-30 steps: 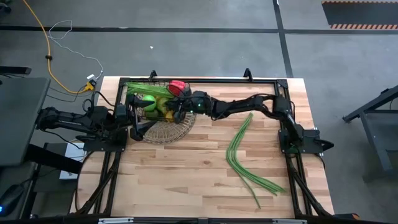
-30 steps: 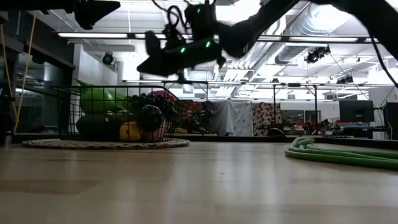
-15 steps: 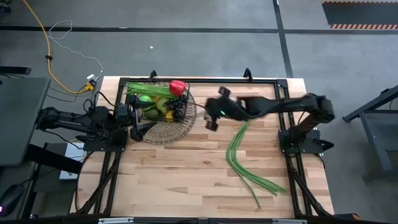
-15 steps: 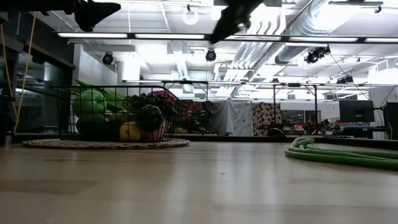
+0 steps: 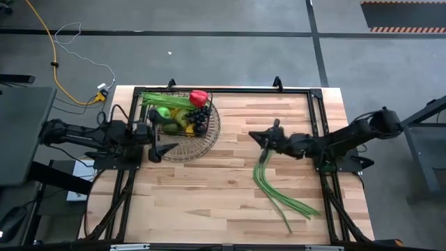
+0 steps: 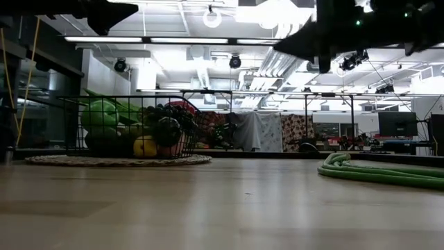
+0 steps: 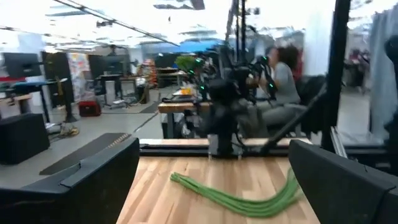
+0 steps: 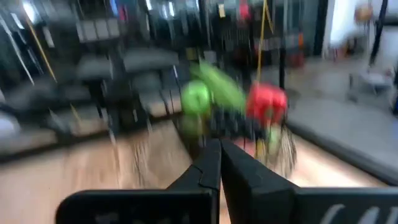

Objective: Build produce basket
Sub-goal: Put the green beans into the wire basket

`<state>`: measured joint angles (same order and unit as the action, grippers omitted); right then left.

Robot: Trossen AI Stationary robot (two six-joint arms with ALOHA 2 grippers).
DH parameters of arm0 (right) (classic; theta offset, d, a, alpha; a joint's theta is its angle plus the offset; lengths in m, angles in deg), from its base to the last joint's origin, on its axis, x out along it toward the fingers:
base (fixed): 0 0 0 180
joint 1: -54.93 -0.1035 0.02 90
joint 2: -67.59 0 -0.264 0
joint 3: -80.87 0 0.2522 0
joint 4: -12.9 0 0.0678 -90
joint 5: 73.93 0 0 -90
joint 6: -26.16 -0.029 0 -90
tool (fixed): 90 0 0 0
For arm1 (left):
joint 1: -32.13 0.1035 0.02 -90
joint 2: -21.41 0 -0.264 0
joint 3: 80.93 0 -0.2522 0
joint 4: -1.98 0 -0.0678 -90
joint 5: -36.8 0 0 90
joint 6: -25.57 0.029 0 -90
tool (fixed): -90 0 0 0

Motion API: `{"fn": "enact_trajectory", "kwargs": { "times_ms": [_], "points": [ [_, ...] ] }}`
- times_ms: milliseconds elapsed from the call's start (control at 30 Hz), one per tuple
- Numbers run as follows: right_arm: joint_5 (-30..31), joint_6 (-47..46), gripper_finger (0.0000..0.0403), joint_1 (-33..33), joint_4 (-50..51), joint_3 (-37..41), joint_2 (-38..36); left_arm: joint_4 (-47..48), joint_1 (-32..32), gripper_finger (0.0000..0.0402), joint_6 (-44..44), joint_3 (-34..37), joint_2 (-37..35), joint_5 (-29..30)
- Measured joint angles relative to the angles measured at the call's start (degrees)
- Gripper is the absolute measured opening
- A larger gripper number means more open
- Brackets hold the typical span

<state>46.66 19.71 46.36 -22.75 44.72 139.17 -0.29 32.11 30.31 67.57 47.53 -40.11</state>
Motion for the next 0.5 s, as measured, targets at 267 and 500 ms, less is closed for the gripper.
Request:
{"fn": "enact_trajectory", "kwargs": {
  "times_ms": [267, 500],
  "points": [
    [-12.04, 5.25, 0.0000, 3.86, -9.98, 0.03, -0.01, -3.95, 0.09, 0.0400, -0.93, 2.17, 5.53, 4.66],
    [-14.67, 6.49, 0.0000, 5.38, -3.14, -2.32, 0.03, -18.78, 2.99, 0.0400, -7.34, 10.72, 8.15, 3.46]
  ]
}}
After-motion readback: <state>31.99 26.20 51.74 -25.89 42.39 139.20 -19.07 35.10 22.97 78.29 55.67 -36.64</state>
